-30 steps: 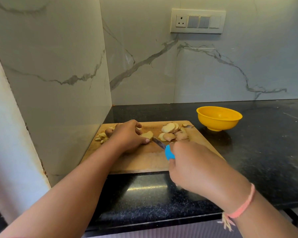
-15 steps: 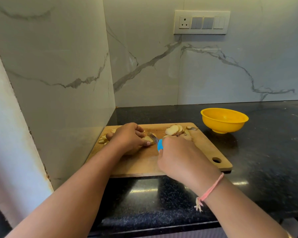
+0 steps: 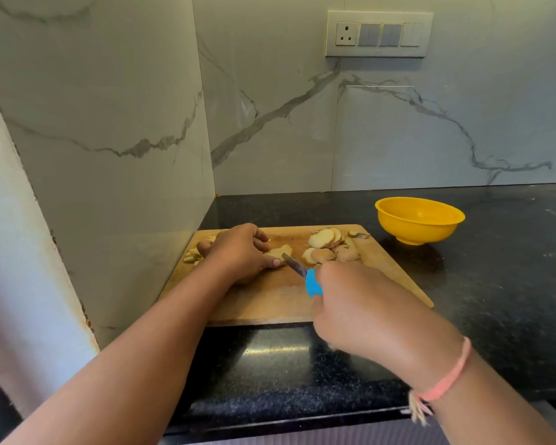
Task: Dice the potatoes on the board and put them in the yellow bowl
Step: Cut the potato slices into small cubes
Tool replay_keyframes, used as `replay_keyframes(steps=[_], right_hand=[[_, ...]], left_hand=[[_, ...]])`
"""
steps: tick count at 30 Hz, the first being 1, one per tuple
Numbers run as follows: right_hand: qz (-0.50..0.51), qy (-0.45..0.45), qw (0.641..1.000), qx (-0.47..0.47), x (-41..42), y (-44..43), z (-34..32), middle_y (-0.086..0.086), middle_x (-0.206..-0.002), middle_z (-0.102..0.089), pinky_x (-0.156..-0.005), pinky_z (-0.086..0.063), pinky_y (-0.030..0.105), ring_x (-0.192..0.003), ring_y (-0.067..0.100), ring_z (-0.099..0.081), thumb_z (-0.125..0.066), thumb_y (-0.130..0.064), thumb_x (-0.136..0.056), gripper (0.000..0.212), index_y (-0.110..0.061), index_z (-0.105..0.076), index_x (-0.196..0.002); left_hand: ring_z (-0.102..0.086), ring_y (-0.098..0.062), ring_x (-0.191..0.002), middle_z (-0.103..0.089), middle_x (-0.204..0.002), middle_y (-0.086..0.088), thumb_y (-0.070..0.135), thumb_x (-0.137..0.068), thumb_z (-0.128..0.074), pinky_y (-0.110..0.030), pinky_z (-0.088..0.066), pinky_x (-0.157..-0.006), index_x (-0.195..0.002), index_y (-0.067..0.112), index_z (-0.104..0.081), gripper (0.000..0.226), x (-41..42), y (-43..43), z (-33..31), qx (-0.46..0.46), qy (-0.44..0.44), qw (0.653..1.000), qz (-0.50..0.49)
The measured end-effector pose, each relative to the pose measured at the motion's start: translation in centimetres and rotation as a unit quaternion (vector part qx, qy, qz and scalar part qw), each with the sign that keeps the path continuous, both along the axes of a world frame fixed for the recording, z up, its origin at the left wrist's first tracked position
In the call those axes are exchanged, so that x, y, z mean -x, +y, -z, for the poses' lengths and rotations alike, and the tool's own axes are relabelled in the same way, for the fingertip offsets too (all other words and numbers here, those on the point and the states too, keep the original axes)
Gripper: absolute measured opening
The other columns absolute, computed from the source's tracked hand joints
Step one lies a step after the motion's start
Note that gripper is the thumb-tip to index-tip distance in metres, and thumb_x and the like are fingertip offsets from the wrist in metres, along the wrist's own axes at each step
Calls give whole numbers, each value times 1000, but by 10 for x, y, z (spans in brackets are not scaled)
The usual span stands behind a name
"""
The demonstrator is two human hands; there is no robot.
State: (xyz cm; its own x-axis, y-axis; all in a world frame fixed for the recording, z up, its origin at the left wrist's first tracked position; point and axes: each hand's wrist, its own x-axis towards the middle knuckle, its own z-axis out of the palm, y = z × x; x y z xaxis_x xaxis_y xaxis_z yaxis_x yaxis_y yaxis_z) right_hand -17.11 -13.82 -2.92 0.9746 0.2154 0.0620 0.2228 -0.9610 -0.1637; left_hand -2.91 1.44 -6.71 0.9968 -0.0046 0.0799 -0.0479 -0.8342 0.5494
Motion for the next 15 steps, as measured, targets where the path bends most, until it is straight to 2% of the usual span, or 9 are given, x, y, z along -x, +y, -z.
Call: replay_keyframes(steps=[3, 5, 7, 10, 12, 15], right_hand=[[-3, 4, 1000, 11, 14, -10, -7, -4, -87, -46, -70, -45, 22, -84, 13, -52, -46, -27, -96, 26, -21, -48, -122], [1, 6, 1000, 15, 16, -14, -13, -4, -88, -46, -58, -39, 18, -78, 10, -49, -46, -29, -96, 32, -22, -47, -128], [1, -2, 1000, -2, 11, -14, -16, -4, -88, -47, -52, -33, 17, -75, 9, -47, -46, -31, -97, 37, -23, -46, -132], [7, -32, 999, -39, 1, -6, -12, 1, -98, -51, -61, -39, 21, -82, 14, -48, -43, -31, -98, 38, -22, -45, -135], [9, -44, 998, -51, -7, 2, -4, 0, -93, -51, -68, -42, 23, -85, 14, -52, -43, -30, -97, 34, -20, -48, -129], [18, -43, 998, -53, -19, 12, 5, -3, -79, -46, -63, -42, 23, -80, 14, -52, -43, -28, -97, 28, -15, -53, -119]], left_hand=[[-58, -17, -113, -67, -116, 10, 42, -70, -81, -46, -42, -100, -111, 28, -58, 49, 1, 1, -1, 4, 2, 1000, -1], [-58, -16, -113, -67, -116, 11, 41, -70, -81, -46, -41, -101, -106, 30, -58, 44, 1, 2, -1, 7, 6, 1000, 1], [-58, -16, -114, -67, -117, 11, 37, -73, -80, -47, -40, -103, -104, 31, -58, 38, 2, 3, -2, 10, 12, 1000, 10], [-57, -15, -117, -66, -120, 5, 24, -79, -76, -46, -38, -106, -116, 21, -60, 41, 4, 4, -4, 33, 17, 999, 23], [-58, -15, -116, -67, -119, 4, 21, -79, -76, -47, -37, -107, -115, 20, -60, 39, 4, 3, -4, 41, 15, 999, 18], [-60, -16, -112, -68, -115, 7, 24, -76, -79, -46, -40, -104, -105, 27, -56, 36, 1, 2, -1, 42, 14, 999, -3]])
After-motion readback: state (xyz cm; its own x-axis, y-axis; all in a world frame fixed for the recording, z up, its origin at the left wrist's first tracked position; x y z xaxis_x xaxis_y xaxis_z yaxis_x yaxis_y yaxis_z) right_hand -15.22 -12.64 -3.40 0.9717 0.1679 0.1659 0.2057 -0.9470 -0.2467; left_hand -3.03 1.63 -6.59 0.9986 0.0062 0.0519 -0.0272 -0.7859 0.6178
